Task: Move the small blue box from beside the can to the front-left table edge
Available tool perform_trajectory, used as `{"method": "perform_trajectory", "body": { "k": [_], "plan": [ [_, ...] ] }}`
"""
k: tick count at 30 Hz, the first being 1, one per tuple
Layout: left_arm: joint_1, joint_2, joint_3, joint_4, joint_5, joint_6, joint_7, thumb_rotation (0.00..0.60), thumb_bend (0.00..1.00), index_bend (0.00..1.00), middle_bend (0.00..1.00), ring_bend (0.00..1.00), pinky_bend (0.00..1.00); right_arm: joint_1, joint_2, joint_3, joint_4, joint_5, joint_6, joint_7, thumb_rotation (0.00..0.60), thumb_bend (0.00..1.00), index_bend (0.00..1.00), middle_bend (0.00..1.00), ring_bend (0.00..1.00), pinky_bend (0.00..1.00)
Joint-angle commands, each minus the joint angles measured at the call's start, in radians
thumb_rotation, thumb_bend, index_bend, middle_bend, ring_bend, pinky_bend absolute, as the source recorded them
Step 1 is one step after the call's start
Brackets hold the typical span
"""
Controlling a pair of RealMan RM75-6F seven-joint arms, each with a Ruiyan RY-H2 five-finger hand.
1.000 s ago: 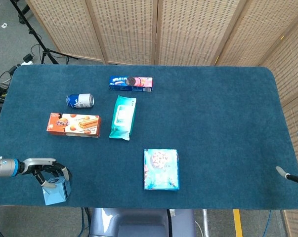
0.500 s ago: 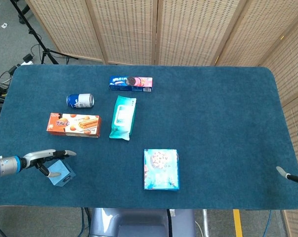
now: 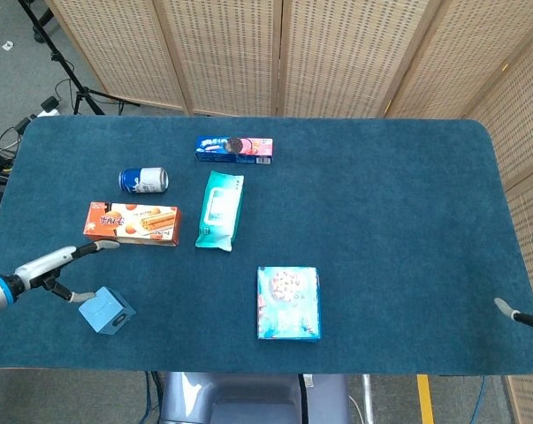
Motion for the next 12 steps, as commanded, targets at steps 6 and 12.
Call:
{"method": "perform_trajectory", "body": {
  "k": [6,12],
  "plan": [
    [0.292,-0.034,-0.305,-0.311,-0.502,0.171,0.955,0.600,0.29,0.00,0.00,0.00,0.00,0.001,-0.002,-0.005,-0.001,-0.011,0.004,-0.006,0.600,0.00,0.00,0.00,0.00,0.00],
    [0.388,-0.131,-0.376,-0.302,-0.587,0.255,1.187,0.600,0.30,0.00,0.00,0.00,0.00,0.002,-0.005,-0.011,-0.002,-0.030,0.011,-0.010,0.600,0.00,0.00,0.00,0.00,0.00]
  ]
}}
